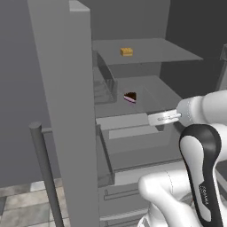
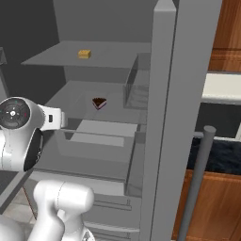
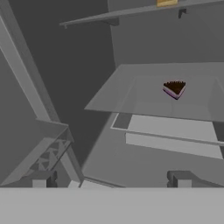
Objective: Take the cakes from the fridge and place them on the empty tray on the dining counter.
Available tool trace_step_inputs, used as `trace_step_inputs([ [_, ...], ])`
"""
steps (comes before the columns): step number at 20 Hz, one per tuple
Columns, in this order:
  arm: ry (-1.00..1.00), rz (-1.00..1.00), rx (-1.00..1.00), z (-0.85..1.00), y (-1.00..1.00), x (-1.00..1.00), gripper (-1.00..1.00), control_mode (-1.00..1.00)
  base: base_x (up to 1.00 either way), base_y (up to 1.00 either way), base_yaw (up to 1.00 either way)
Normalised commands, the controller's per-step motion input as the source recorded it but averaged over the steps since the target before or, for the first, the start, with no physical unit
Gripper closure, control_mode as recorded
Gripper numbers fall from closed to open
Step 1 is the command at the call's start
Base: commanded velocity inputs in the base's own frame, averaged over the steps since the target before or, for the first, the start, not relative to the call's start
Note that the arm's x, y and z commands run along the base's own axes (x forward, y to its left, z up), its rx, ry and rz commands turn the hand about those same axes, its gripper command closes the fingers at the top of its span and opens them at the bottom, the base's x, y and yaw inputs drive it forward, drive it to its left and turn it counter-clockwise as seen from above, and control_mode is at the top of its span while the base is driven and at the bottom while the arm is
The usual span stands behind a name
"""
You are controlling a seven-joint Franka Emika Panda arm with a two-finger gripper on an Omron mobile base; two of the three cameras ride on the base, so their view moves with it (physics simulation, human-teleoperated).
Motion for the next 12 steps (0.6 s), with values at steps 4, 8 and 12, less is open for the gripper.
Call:
trace_step_inputs([
  [4,0.0,0.0,0.0,0.0,0.0,0.0,-1.0,1.0,0.0,0.03,-0.02],
  [8,0.0,0.0,0.0,0.0,0.0,0.0,-1.0,1.0,0.0,0.0,-0.04],
  [12,0.02,-0.02,-0.01,0.0,0.0,0.0,-1.0,-1.0,0.0,0.0,-0.03],
])
